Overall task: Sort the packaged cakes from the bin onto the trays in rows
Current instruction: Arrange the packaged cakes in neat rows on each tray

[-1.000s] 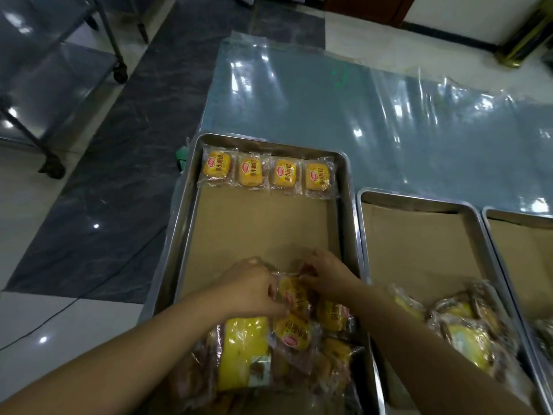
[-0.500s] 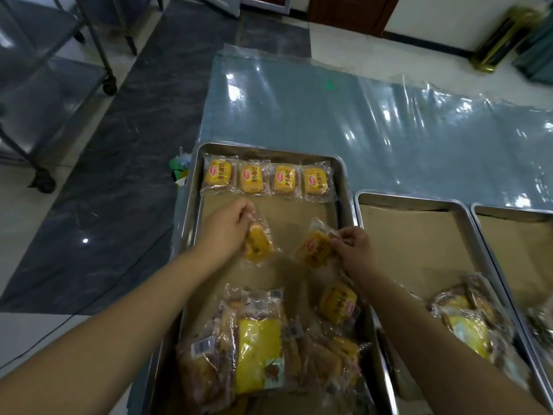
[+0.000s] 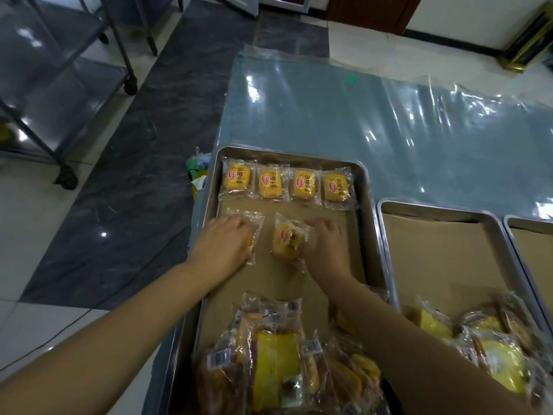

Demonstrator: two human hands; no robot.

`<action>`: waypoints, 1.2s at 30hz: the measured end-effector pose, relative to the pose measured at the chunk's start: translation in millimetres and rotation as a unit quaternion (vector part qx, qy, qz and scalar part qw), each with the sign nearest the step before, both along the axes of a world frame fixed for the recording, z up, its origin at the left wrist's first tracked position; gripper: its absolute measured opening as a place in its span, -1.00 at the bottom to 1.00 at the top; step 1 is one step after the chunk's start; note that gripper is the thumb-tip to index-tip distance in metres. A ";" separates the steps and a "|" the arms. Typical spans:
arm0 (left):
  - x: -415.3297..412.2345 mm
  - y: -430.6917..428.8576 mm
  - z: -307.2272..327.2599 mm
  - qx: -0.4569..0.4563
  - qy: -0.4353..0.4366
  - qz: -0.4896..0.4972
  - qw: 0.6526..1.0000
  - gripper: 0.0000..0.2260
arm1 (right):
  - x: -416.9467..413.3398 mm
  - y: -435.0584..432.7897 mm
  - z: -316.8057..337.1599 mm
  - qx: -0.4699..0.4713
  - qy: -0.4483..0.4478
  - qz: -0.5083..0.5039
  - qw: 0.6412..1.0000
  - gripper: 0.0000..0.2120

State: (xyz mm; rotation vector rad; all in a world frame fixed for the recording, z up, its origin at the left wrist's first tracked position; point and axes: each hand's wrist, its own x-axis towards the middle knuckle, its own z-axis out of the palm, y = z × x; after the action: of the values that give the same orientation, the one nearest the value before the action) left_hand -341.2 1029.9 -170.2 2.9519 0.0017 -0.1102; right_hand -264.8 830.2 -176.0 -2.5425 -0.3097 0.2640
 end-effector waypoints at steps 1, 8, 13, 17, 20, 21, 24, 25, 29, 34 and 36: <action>-5.9 1.0 -2.2 0.013 0.010 -0.015 1.000 -0.49 | -3.2 -0.4 -4.4 -0.039 -0.039 0.055 0.997 -0.54; -1.2 10.9 -13.0 0.063 0.043 -0.006 0.997 -0.46 | -5.8 11.6 -30.5 -0.108 -0.052 0.150 0.981 -0.42; 8.1 15.7 -19.0 0.066 0.039 0.026 0.997 -0.48 | 3.7 33.9 -30.8 -0.107 -0.075 0.194 0.972 -0.45; 6.8 13.7 -22.1 0.064 0.026 0.037 0.997 -0.49 | 7.0 46.2 -30.4 -0.113 -0.087 0.205 0.968 -0.45; 5.3 12.7 -21.2 0.056 0.009 0.040 0.998 -0.48 | 8.7 50.0 -31.1 -0.129 -0.084 0.212 0.965 -0.44; 4.7 12.4 -20.6 0.055 0.006 0.041 0.998 -0.48 | 8.9 50.0 -30.8 -0.135 -0.080 0.218 0.963 -0.43; 3.1 11.2 -19.9 0.050 0.007 0.045 0.998 -0.47 | 9.7 45.9 -27.4 -0.132 -0.060 0.229 0.963 -0.42; 2.7 10.2 -19.3 0.049 0.009 0.046 0.998 -0.46 | 9.4 42.3 -25.2 -0.117 -0.055 0.227 0.965 -0.44; -0.5 1.3 -13.9 0.026 -0.011 0.025 0.999 -0.45 | 7.6 6.8 -11.9 -0.066 -0.053 0.168 0.982 -0.54; -4.5 -31.3 -7.7 -0.059 -0.028 -0.010 0.998 -0.55 | 7.7 -66.5 5.3 -0.194 -0.036 0.121 0.973 -0.68; -2.8 -46.3 -7.4 -0.092 -0.002 -0.023 0.995 -0.57 | 6.8 -91.5 12.0 -0.237 -0.029 0.112 0.965 -0.74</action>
State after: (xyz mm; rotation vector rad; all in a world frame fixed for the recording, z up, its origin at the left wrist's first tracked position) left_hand -344.0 983.6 -177.6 2.7678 -0.0735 -0.1047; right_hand -258.0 738.7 -164.0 -2.9911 -0.6249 0.3889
